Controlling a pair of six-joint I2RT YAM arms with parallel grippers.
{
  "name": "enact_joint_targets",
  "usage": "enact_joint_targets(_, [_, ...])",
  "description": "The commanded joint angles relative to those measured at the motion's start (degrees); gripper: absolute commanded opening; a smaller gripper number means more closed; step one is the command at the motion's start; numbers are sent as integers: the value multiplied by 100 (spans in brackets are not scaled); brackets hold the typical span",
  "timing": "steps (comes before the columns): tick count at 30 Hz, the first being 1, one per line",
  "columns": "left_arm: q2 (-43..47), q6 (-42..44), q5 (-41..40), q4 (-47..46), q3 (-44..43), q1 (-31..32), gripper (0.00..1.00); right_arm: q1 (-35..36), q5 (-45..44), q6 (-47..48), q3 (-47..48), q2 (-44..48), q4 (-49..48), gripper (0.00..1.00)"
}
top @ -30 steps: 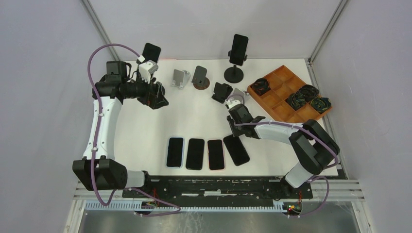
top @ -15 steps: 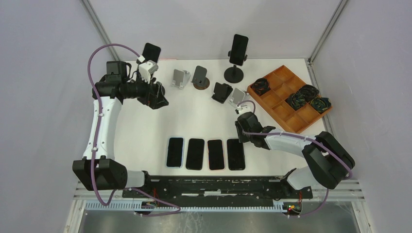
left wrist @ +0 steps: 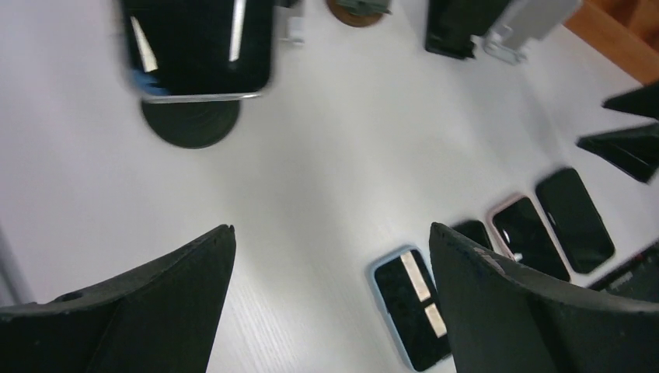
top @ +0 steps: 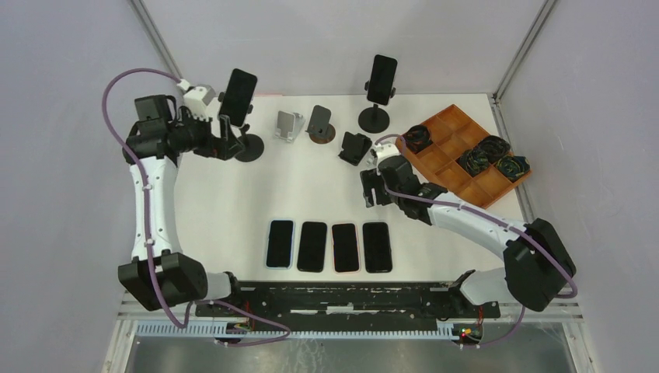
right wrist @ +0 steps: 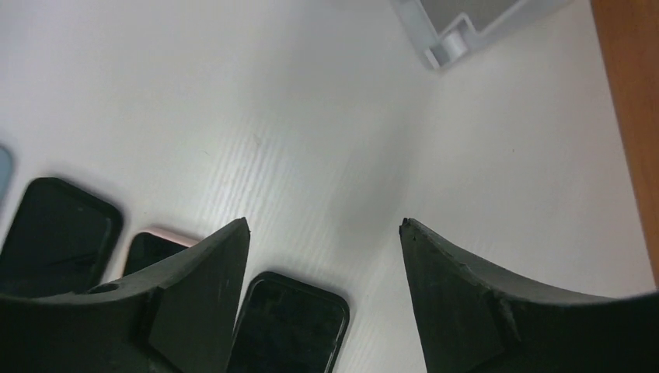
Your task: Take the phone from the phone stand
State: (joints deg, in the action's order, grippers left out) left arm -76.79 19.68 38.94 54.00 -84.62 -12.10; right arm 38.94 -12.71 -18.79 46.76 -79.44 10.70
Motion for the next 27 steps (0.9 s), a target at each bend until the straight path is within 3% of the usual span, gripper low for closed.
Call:
enact_joint_targets(1, [-55,-828,-370,-914,-215,-510,99,-11,407,163,452,344,59,79])
enact_joint_targets(7, [-397,-1007,64,-1821,-22,-508,98,-10,1023,221,462,581,-74,86])
enact_joint_targets(13, [-1404,-1101,402,-1796,-812,-477,94,-11,1751,340,387,727,-165,92])
enact_joint_targets(20, [-1715,-1249,580,-2058,-908,-467,89,-9,2141,341,345,855,-123,94])
enact_joint_targets(23, [-1808,-1362,804,-2185,-900,-474,82,-14,2304,319,261,875,-171,94])
enact_joint_targets(27, [-1896,-1625,1210,-2596,-776,-470,62,-14,2532,317,228,861,-204,93])
